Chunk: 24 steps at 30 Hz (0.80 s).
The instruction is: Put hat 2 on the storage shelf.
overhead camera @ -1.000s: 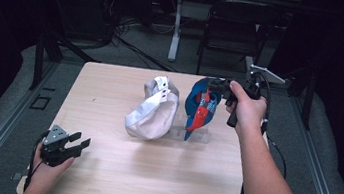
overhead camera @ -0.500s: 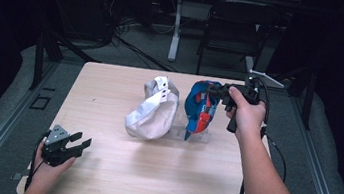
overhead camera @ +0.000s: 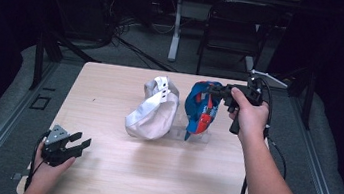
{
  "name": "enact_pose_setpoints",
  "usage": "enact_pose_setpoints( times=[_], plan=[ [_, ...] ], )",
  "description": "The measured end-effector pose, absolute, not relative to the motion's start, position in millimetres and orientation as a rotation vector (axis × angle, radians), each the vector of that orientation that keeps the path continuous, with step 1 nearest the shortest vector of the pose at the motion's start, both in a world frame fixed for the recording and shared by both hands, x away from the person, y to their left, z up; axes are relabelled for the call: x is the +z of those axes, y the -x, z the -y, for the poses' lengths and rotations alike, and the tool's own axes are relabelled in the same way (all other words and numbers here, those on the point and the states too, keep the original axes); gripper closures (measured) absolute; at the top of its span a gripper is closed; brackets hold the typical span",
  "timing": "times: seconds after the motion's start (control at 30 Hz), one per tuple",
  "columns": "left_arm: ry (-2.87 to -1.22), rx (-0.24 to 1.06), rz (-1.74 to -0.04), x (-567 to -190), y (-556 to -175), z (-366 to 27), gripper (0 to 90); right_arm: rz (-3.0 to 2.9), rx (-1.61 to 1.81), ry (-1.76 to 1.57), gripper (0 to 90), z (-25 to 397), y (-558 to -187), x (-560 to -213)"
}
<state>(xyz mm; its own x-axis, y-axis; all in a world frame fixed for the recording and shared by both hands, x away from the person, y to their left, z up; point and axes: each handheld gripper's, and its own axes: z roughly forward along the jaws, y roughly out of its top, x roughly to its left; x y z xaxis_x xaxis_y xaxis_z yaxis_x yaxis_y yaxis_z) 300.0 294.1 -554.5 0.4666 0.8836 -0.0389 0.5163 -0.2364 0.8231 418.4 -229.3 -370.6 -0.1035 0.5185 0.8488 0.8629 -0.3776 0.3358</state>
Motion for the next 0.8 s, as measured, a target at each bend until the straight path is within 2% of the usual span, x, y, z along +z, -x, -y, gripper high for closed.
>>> enact_pose_setpoints(
  times=[0.8],
  plan=[
    [-1.893, 0.567, -1.176, -556, -300, -294, 51.9, 1.671, -1.497, 1.859, 60.9, 240, -400, -354]
  ],
)
